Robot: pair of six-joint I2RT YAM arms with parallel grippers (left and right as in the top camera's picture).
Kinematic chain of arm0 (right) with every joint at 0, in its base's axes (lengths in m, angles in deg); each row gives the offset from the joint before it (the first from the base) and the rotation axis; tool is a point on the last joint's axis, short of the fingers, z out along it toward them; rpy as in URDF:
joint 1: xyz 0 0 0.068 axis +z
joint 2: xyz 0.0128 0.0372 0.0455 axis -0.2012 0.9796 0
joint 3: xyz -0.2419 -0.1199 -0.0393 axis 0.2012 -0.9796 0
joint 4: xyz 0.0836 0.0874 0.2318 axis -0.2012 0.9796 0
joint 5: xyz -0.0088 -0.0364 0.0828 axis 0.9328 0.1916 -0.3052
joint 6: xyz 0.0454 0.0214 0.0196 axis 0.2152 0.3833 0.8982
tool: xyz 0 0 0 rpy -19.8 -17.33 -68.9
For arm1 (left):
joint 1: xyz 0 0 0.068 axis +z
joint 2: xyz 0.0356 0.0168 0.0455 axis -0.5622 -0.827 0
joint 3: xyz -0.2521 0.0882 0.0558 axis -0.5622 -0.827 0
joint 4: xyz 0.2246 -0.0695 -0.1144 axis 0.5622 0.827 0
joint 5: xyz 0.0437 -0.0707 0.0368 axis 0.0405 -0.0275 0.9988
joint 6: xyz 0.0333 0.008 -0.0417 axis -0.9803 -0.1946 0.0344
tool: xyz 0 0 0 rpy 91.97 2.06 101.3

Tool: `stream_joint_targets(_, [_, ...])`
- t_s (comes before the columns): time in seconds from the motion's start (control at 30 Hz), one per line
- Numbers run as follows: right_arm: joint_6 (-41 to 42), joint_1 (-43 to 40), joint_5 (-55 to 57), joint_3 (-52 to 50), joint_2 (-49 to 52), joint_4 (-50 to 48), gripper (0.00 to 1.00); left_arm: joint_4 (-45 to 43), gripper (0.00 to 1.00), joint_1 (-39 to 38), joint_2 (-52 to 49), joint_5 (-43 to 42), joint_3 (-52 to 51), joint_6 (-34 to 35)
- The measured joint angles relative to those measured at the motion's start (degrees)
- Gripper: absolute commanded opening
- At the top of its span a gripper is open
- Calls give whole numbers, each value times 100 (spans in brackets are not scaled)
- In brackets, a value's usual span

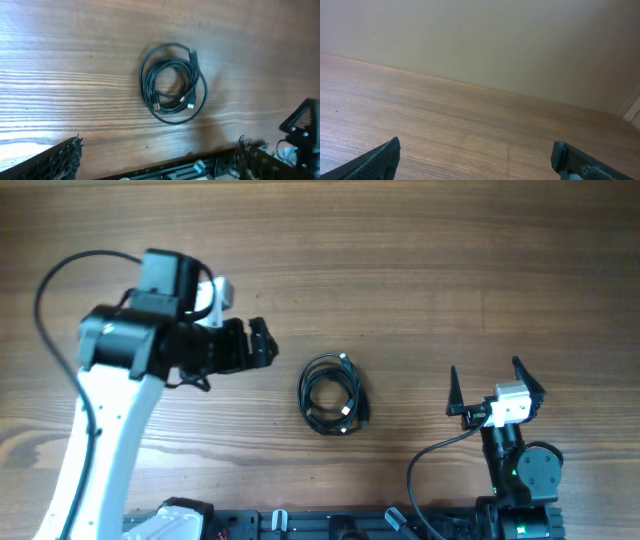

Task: Untangle cables
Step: 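Raise the left gripper and position it above the cable bundle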

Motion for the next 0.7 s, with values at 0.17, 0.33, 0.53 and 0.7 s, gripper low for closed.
stream_joint_targets(0.17, [0, 0, 0, 0, 0, 0, 100, -415, 100, -649, -544, -15, -625, 37])
stream_joint_targets(0.33, [0, 0, 0, 0, 0, 2, 100, -835, 100, -750, -1043, -28, -682, 282])
stream_joint_targets(0.53, [-94, 0, 0, 0, 0, 0, 100, -837, 100, -750, -1193, -31, -682, 326])
stream_joint_targets(0.7, [-302, 0, -791, 0, 0, -350, 100, -841, 100, -750, -1193, -31, -682, 328])
